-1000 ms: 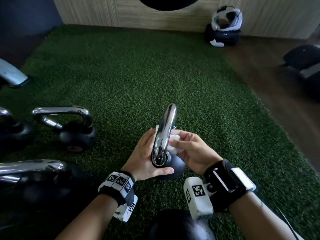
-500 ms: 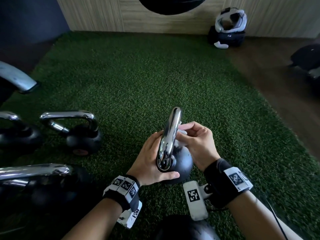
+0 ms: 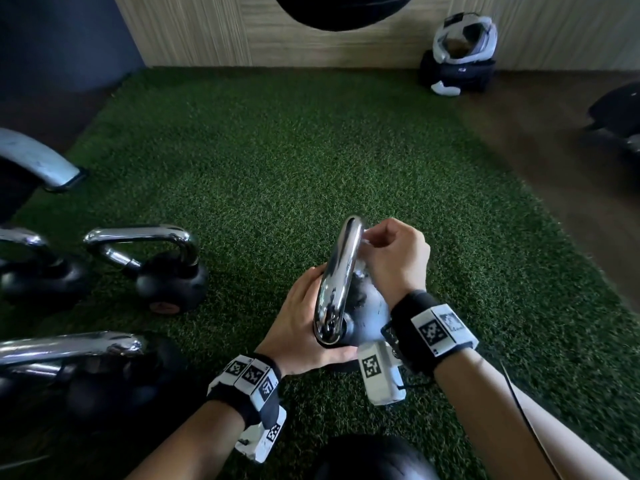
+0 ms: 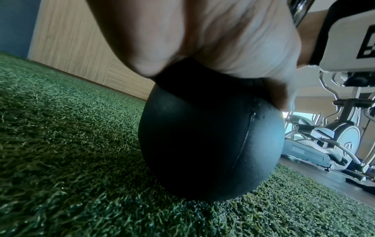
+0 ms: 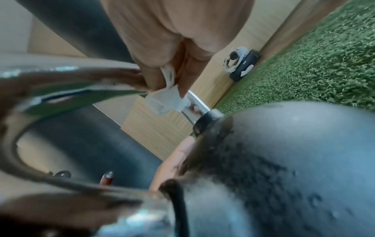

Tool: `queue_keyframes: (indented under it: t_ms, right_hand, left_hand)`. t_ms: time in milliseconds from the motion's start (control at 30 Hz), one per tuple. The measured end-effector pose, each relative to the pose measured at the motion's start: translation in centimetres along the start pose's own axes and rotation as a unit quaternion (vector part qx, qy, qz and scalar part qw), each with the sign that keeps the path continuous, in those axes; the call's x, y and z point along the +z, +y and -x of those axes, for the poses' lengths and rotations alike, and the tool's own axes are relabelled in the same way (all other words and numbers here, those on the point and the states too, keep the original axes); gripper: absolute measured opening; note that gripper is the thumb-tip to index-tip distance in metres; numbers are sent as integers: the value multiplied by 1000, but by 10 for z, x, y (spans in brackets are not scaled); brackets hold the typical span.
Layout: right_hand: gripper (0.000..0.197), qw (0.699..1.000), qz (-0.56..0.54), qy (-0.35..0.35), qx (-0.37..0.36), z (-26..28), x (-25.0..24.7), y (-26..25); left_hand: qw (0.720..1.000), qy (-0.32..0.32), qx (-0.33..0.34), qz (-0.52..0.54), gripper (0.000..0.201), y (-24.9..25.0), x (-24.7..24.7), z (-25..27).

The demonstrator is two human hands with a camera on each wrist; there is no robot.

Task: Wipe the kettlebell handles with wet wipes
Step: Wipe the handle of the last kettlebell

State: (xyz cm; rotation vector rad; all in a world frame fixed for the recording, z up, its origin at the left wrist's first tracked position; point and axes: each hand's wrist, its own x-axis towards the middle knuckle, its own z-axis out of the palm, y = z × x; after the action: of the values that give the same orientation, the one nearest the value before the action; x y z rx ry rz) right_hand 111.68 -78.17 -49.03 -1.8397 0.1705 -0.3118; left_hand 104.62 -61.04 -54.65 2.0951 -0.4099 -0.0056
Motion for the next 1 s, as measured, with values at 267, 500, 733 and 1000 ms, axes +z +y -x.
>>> queue_keyframes:
  t_ms: [267,500,733,1000]
  right_hand:
    - [22,996,58,0,73,-2,0,9]
    - [8,991,113,4,68,-7,7,3]
    - [13,981,96,-46,161,-10,5,5]
    - [30,980,44,-126,147,-14,-1,19]
  left_hand:
    - [997,-11,38,-59,125,7,-4,0]
    - [999,-16,22,-39,121,2,0,-1]
    - [980,-147,-64,-115,101,16,-23,-8]
    - [997,-4,-41,-66,32,107,-56,-3]
